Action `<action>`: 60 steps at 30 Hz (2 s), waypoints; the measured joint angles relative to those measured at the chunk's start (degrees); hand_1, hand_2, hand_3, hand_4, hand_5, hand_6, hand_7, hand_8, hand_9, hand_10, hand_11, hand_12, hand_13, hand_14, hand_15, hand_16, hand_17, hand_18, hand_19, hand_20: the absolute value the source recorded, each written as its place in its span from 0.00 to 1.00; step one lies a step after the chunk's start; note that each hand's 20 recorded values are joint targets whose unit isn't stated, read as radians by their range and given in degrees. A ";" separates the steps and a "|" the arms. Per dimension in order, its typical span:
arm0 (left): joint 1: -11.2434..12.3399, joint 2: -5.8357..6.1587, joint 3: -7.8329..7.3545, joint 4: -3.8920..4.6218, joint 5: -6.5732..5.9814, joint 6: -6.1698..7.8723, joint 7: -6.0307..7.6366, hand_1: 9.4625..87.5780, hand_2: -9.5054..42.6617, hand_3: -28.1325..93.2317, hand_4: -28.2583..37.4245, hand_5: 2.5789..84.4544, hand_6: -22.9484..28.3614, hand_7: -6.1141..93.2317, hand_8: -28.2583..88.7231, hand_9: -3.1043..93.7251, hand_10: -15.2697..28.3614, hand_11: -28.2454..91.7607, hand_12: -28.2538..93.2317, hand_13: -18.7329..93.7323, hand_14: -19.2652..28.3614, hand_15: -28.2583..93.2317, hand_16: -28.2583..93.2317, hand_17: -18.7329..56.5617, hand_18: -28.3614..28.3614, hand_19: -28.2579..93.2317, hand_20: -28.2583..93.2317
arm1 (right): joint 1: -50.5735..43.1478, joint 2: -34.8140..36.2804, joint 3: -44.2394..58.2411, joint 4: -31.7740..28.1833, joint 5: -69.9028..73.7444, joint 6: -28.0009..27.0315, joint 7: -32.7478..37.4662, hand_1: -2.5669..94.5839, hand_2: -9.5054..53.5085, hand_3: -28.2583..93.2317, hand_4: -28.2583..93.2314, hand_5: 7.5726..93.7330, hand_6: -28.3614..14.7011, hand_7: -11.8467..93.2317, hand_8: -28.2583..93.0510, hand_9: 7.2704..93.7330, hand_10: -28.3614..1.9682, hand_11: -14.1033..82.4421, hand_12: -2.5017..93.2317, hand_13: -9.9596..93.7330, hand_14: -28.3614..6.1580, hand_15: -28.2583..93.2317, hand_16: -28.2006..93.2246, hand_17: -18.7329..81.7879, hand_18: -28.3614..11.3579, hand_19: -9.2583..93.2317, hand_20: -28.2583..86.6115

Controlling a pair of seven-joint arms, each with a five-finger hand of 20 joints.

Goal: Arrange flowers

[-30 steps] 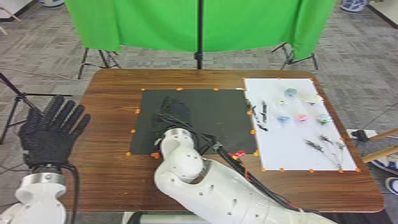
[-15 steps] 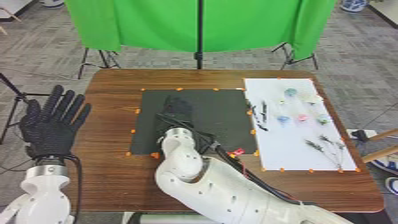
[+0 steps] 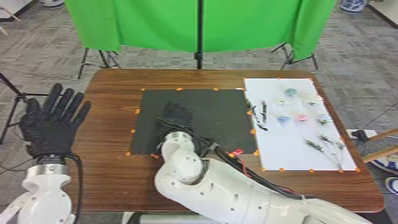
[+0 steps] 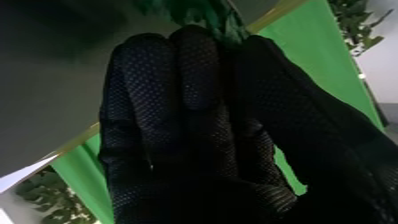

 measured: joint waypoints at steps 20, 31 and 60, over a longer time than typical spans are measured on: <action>6.96 -4.03 -10.26 -6.02 0.76 6.87 -9.90 0.18 0.43 0.84 0.00 0.49 0.60 0.17 0.17 0.40 0.69 0.41 0.31 0.40 0.71 0.48 0.18 0.21 0.73 0.46 0.33 | -8.93 0.25 10.56 -7.70 -0.57 -13.11 -1.75 0.35 0.11 0.89 0.08 0.59 0.38 0.45 0.14 0.69 0.15 0.58 0.32 0.65 0.15 0.76 0.40 0.36 0.00 0.75 0.40; 11.11 -7.52 -11.55 -5.45 1.53 6.63 -10.29 0.18 0.43 0.84 0.00 0.49 0.60 0.17 0.17 0.40 0.69 0.41 0.31 0.40 0.71 0.48 0.18 0.21 0.73 0.46 0.33 | -10.22 12.35 8.46 -22.63 9.25 -30.37 -18.19 0.24 0.29 0.85 0.09 0.61 0.45 0.29 0.15 0.54 0.05 0.38 0.25 0.48 0.03 0.75 0.35 0.31 0.00 0.72 0.43; 9.92 -7.63 -9.92 -4.97 1.87 6.74 -11.74 0.18 0.43 0.84 0.00 0.49 0.60 0.17 0.17 0.40 0.69 0.41 0.32 0.40 0.71 0.48 0.19 0.20 0.73 0.46 0.33 | -9.39 12.30 7.89 -21.22 0.65 -37.61 -18.61 0.25 0.36 0.84 0.09 0.65 0.37 0.19 0.15 0.53 0.15 0.29 0.19 0.41 0.01 0.74 0.32 0.30 0.00 0.70 0.49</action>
